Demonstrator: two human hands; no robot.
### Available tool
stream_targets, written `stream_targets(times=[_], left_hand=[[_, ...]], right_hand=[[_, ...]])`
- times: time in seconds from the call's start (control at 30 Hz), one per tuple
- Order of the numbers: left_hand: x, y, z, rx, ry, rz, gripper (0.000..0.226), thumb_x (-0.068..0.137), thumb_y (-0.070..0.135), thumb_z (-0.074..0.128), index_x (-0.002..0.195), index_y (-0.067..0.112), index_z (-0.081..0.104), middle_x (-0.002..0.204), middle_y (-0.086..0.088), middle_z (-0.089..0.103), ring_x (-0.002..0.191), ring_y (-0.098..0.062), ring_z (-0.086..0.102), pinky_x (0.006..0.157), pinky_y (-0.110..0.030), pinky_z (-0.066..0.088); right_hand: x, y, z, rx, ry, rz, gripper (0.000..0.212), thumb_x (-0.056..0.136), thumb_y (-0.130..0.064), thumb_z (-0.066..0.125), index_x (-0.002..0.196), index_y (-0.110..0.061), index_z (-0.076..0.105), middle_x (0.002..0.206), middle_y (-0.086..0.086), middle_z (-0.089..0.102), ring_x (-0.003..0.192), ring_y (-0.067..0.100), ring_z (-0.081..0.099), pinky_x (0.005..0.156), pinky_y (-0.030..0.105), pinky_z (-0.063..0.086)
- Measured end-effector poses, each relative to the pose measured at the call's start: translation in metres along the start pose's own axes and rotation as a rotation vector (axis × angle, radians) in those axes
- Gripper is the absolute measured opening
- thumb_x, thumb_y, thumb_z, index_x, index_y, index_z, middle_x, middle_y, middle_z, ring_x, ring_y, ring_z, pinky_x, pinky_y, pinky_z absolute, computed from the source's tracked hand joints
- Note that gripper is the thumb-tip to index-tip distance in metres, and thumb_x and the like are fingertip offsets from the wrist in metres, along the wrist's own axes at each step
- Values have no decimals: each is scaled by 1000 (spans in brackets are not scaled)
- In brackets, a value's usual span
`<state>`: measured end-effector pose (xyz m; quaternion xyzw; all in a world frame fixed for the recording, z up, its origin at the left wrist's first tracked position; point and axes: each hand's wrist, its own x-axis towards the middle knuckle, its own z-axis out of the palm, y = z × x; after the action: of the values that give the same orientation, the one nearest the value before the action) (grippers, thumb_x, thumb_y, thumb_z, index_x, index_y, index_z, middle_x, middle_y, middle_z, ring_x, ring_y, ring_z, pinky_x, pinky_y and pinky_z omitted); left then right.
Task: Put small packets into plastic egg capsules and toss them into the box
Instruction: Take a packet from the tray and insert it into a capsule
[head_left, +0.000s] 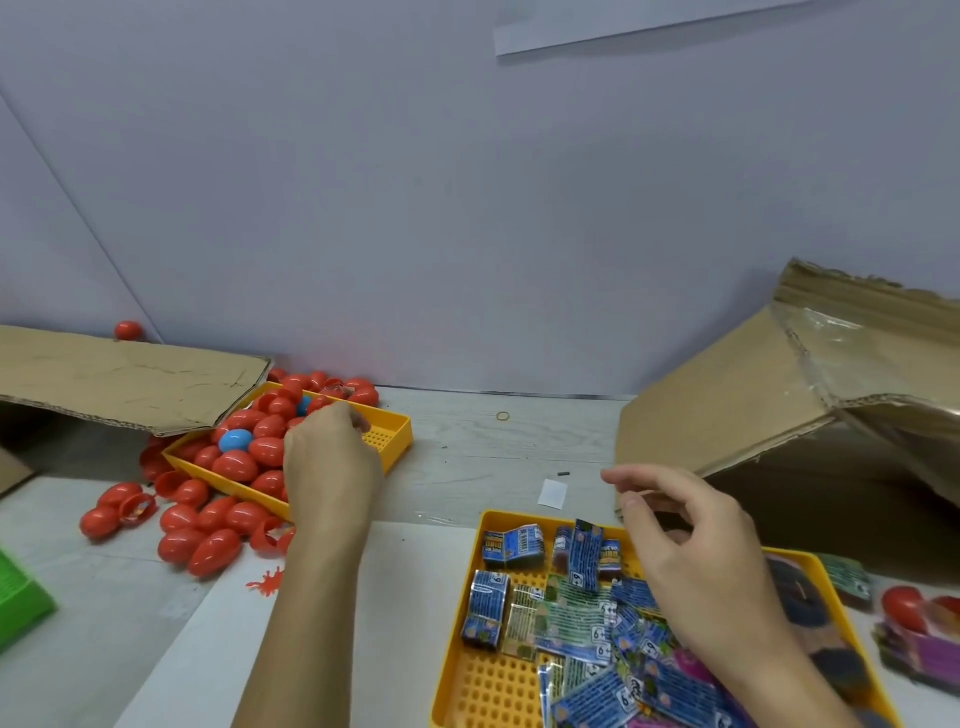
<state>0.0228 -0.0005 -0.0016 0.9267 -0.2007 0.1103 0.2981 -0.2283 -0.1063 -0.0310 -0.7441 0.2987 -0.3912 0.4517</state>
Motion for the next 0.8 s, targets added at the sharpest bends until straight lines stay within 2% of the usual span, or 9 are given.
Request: stream_targets(times=[0.07, 0.2, 0.27, 0.33, 0.43, 0.57, 0.7, 0.8], left_hand=[[0, 2, -3, -12, 12, 7, 23, 96, 6, 55, 114, 7, 69, 112, -14, 68, 105, -31, 57, 82, -38, 48], [-3, -6, -1, 130, -157, -66, 28, 98, 22, 57, 123, 10, 63, 117, -13, 65, 105, -29, 57, 85, -38, 49], [-1, -10, -1, 128, -193, -99, 30, 98, 20, 57, 126, 10, 62, 121, -12, 64, 100, -26, 58, 83, -36, 50], [1, -13, 0, 129, -198, -99, 32, 98, 20, 57, 130, 11, 59, 124, -12, 63, 106, -27, 59, 87, -37, 51], [-1, -15, 5, 144, -181, -85, 33, 99, 23, 55, 130, 13, 58, 122, -11, 64, 111, -30, 57, 90, -40, 51], [-1, -15, 8, 103, -153, -96, 24, 98, 21, 57, 120, 13, 62, 110, -11, 65, 96, -25, 54, 76, -34, 49], [0, -13, 7, 91, -109, -94, 27, 100, 26, 54, 121, 11, 61, 118, -14, 63, 115, -32, 48, 91, -40, 44], [1, -2, -2, -47, 17, -5, 27, 102, 25, 48, 113, 7, 66, 114, -16, 65, 109, -31, 53, 93, -42, 43]], right_hand=[[0, 1, -1, -11, 1, 7, 26, 91, -16, 58, 95, -40, 67, 94, -30, 64, 94, -11, 56, 67, 3, 45], [1, 2, -1, -25, -3, 11, 26, 92, -17, 58, 94, -41, 67, 94, -28, 65, 94, -11, 57, 66, 7, 45], [1, 2, 0, -14, -7, 12, 26, 92, -16, 58, 95, -40, 68, 95, -28, 65, 94, -11, 57, 66, 4, 46], [1, 3, 0, -15, -9, 14, 25, 92, -17, 58, 95, -39, 68, 95, -28, 65, 94, -11, 57, 67, 3, 46], [1, 3, 0, -23, -12, 18, 24, 92, -18, 58, 95, -41, 68, 95, -29, 65, 94, -11, 57, 66, 8, 45], [0, 3, 0, -28, -9, 13, 24, 92, -20, 58, 95, -41, 67, 96, -29, 65, 94, -11, 57, 66, 9, 45], [1, 3, 0, -25, -14, 11, 25, 92, -19, 58, 95, -42, 67, 96, -26, 66, 93, -10, 58, 64, 5, 47], [1, 2, 0, -7, -8, 5, 25, 92, -18, 58, 94, -41, 67, 95, -26, 66, 93, -9, 58, 66, 3, 46]])
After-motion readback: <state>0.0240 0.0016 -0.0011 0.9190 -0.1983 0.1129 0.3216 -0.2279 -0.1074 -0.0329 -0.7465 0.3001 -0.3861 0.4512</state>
